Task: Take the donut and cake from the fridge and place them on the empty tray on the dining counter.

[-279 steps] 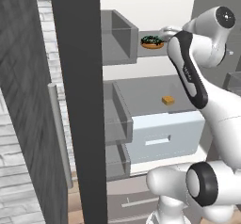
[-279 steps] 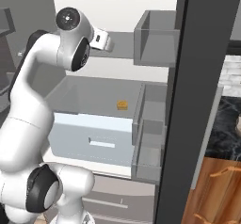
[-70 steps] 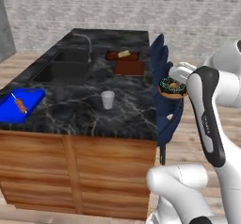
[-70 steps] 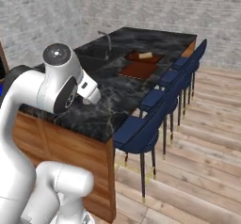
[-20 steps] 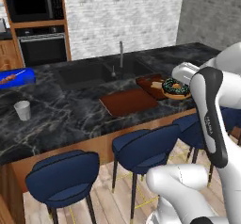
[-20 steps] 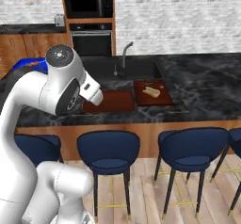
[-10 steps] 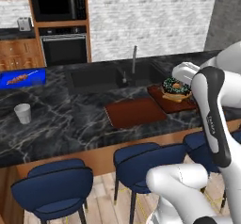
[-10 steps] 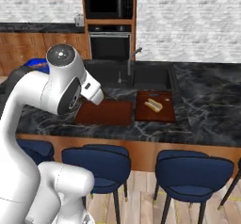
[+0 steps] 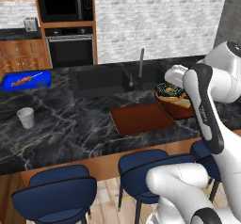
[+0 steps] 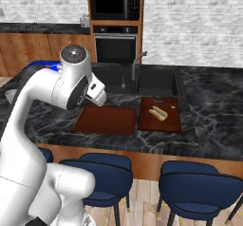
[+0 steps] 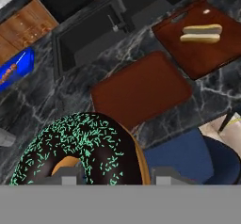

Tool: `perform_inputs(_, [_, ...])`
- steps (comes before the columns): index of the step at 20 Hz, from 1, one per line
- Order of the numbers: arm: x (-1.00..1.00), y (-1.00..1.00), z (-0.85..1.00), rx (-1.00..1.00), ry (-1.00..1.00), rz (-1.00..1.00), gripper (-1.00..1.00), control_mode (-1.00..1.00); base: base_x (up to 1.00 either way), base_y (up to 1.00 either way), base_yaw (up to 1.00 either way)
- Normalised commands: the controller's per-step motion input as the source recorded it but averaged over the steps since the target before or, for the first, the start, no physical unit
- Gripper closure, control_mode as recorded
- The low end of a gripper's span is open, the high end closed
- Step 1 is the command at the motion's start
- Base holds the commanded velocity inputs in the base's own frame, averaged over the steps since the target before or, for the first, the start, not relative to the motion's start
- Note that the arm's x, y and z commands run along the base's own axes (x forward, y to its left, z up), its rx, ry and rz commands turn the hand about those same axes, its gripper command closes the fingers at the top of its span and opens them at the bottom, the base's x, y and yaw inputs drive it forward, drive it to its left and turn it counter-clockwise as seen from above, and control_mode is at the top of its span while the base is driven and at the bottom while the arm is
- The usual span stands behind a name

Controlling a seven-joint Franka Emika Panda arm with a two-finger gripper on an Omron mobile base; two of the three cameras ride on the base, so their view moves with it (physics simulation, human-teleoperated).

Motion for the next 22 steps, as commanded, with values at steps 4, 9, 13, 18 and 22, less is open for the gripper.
perform_inputs(4, [0.9, 0.01, -0.82, 0.01, 0.29, 0.14, 1.0, -1.0, 0.0, 0.0, 0.0])
perform_inputs(9, [0.8, 0.2, -0.77, 0.0, 0.21, 0.11, 1.0, -1.0, 0.0, 0.0, 0.0])
perform_inputs(13, [0.59, 0.11, -0.67, 0.01, 0.03, 0.13, 1.0, -1.0, 0.0, 0.0, 0.0])
perform_inputs(18, [0.48, 0.24, -0.67, 0.01, 0.0, 0.12, 1.0, -1.0, 0.0, 0.0, 0.0])
perform_inputs(22, [0.4, 0.26, -0.65, 0.0, 0.0, 0.04, 1.0, -1.0, 0.0, 0.0, 0.0])
